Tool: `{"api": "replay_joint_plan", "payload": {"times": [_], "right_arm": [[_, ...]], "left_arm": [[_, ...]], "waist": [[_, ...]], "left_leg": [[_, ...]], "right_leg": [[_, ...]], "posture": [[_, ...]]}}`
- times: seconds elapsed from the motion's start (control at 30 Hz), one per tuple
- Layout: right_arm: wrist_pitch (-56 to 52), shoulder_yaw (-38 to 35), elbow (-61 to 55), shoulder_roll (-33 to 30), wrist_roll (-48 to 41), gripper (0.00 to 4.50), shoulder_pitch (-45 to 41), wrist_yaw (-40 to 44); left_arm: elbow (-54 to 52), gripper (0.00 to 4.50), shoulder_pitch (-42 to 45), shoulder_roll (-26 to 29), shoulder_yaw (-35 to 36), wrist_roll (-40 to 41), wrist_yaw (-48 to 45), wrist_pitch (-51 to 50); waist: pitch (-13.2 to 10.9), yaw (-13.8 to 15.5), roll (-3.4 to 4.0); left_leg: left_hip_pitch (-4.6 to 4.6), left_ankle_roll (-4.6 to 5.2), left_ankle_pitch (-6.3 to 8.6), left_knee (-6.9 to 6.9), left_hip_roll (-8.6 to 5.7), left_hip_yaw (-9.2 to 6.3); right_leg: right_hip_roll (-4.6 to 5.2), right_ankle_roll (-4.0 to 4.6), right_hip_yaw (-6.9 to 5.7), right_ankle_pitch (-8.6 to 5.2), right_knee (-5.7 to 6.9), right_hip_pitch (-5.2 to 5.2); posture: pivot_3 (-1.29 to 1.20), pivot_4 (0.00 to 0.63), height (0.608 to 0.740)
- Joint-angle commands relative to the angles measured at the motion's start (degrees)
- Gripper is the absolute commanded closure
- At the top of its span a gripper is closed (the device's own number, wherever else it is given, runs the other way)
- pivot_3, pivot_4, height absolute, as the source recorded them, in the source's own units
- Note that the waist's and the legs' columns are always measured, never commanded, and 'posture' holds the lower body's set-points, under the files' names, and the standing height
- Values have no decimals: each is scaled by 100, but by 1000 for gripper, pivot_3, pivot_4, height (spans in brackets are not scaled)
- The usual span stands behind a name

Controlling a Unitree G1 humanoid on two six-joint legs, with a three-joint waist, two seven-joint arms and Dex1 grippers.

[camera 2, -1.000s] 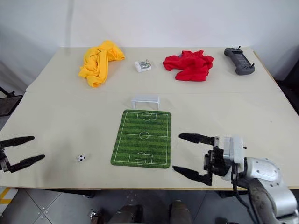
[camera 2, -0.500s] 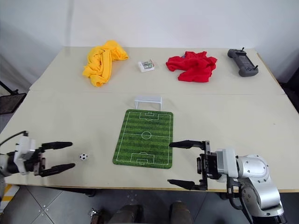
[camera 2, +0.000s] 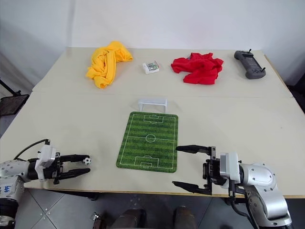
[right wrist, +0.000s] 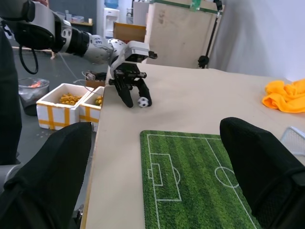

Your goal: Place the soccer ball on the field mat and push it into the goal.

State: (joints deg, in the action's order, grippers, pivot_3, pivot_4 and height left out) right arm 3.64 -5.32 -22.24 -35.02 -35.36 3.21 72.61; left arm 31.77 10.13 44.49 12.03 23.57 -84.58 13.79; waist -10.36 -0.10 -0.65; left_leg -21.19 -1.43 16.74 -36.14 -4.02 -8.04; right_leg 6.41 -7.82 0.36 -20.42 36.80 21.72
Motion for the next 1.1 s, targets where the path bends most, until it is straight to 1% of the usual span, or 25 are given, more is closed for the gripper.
{"api": "replay_joint_plan", "payload": {"times": [0.03,0.07,0.1,0.17,0.27,0.3,0.37,0.43,0.47,0.57,0.63,0.73,0.83,0.87,0.93,1.1], "right_arm": [[22,-117,-294,-38,-39,0,116,-169],[24,-121,-309,-40,-35,0,143,-201],[35,-145,-323,-54,-23,0,205,-223],[65,-224,-350,-99,-14,0,378,-243],[151,-438,-359,-174,-21,0,669,-243],[175,-600,-321,-248,-38,0,816,-185],[130,-939,-243,-413,-138,0,1110,-72],[136,-1340,-72,-626,-195,0,1399,114],[157,-1446,-27,-685,-200,0,1477,171],[190,-1766,162,-792,-184,0,1725,295],[218,-1844,223,-781,-150,0,1792,305],[263,-1831,173,-699,-126,0,1795,233],[315,-1756,85,-543,-66,0,1717,38],[339,-1721,41,-468,-38,0,1682,-60],[378,-1656,-31,-327,8,0,1667,-208],[415,-1586,-99,-244,72,0,1697,-313]], "left_arm": [[-49,3260,129,-117,-50,-63,136,4],[-56,3562,163,-154,-47,-56,169,-6],[-197,3650,194,-182,-68,1,163,-118],[-487,3650,265,-223,-122,75,119,-205],[-1199,3650,441,-247,-236,272,125,-700],[-1493,3650,648,-272,-347,311,230,-1042],[-1953,3650,1081,-296,-669,78,550,-1536],[-2311,3650,1550,-424,-1245,-341,595,-1631],[-2390,3650,1672,-462,-1424,-468,602,-1614],[-2751,3650,2013,-803,-2072,-728,918,-2314],[-2919,3650,2051,-982,-2441,-888,1032,-2649],[-3008,3650,1983,-1129,-2724,-1140,1177,-2502],[-2993,3650,1837,-1158,-2895,-1359,1304,-2360],[-2918,3650,1801,-1221,-2906,-1489,1498,-2243],[-2866,3650,1729,-1333,-2940,-1517,1594,-2174],[-2876,3650,1571,-1452,-3013,-1564,1663,-2135]], "waist": [[0,5,0],[0,6,0],[0,6,0],[0,6,0],[0,25,0],[0,32,0],[0,88,0],[0,131,0],[1,139,1],[4,112,7],[4,80,7],[3,4,6],[4,4,7],[4,7,7],[3,26,6],[4,99,7]], "left_leg": [[0,0,0,-1,-1,0],[0,0,0,-1,-3,0],[0,0,0,-2,-4,0],[-1,1,0,-1,-5,0],[-4,1,0,-2,-6,-3],[-5,1,0,-3,-6,-3],[-6,3,-1,-6,-9,-6],[-6,5,-1,-13,-12,-5],[-4,7,-1,-14,-14,0],[0,17,-2,-11,-17,21],[2,19,-1,-10,-14,29],[0,18,-1,-8,-5,32],[2,17,-2,-10,-2,31],[1,17,-2,-11,-5,32],[0,17,-2,-13,-7,32],[-3,18,-1,-16,-13,31]], "right_leg": [[-1,0,-1,0,0,0],[-3,0,-1,0,1,0],[-2,0,-1,0,1,-1],[-2,-1,-1,0,0,-1],[-2,-1,-3,0,0,-1],[-2,-1,-3,0,-1,-2],[-3,-2,-5,1,-4,-6],[-6,-5,-4,2,-7,-12],[-8,-10,-1,5,-11,-14],[-7,-18,9,9,-28,-20],[-13,-18,11,10,-27,-19],[-19,-18,13,10,-22,-12],[-20,-18,14,10,-23,-13],[-18,-18,15,10,-25,-13],[-16,-18,16,10,-26,-14],[-9,-19,16,10,-29,-14]], "posture": [[0,150,740],[0,150,740],[0,150,740],[0,150,740],[0,150,740],[0,150,740],[0,150,740],[0,150,740],[0,150,740],[0,150,740],[0,150,740],[0,150,740],[0,150,740],[0,150,740],[0,150,740],[0,150,740]]}}
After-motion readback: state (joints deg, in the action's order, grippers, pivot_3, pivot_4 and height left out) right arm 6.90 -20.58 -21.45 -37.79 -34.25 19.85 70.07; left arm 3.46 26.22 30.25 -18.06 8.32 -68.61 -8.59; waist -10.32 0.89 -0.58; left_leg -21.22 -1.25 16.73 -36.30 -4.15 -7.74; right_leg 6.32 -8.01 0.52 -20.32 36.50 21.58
